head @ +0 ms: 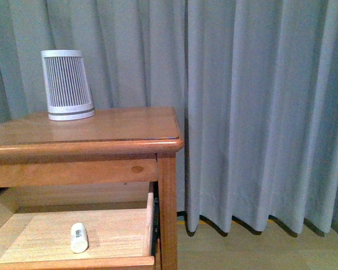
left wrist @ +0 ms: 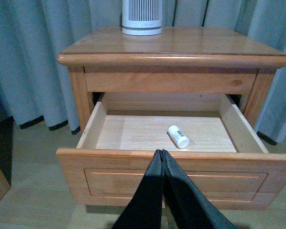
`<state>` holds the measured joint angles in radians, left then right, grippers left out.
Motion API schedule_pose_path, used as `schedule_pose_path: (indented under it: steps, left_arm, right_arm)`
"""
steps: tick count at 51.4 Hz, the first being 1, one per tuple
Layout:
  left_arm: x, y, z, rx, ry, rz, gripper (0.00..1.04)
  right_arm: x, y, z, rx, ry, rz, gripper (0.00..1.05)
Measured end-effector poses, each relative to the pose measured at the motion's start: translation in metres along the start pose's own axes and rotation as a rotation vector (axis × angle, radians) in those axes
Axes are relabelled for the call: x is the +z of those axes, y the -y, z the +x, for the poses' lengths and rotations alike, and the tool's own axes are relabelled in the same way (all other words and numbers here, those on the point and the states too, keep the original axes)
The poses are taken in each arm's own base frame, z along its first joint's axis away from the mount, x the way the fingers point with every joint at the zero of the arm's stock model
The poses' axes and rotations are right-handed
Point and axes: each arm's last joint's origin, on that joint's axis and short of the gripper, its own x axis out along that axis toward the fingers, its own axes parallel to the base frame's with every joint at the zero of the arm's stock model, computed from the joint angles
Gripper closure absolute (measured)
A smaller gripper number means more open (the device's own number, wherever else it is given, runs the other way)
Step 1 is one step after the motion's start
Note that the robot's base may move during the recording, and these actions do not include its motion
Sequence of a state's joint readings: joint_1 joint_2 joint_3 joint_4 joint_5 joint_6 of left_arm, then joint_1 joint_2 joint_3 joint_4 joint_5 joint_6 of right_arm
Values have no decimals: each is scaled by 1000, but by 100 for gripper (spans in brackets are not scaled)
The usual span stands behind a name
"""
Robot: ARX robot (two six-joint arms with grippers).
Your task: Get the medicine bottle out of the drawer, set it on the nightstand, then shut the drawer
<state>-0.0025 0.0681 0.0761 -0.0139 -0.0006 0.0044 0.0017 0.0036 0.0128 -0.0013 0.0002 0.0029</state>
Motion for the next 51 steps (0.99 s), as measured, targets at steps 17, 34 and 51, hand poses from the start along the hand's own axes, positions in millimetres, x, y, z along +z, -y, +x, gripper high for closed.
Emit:
schedule_pose_path:
  steps: [17, 34, 51]
  left_arm:
    - [-15, 0, 0, 0, 6, 1, 102]
    - [-17, 0, 0, 0, 5, -2, 84]
    - [-17, 0, 0, -2, 5, -2, 29]
  right_arm:
    - [0, 0, 0, 0, 0, 0, 7]
    - [0, 0, 0, 0, 0, 0, 7]
    - [0, 0, 0, -3, 0, 0, 7]
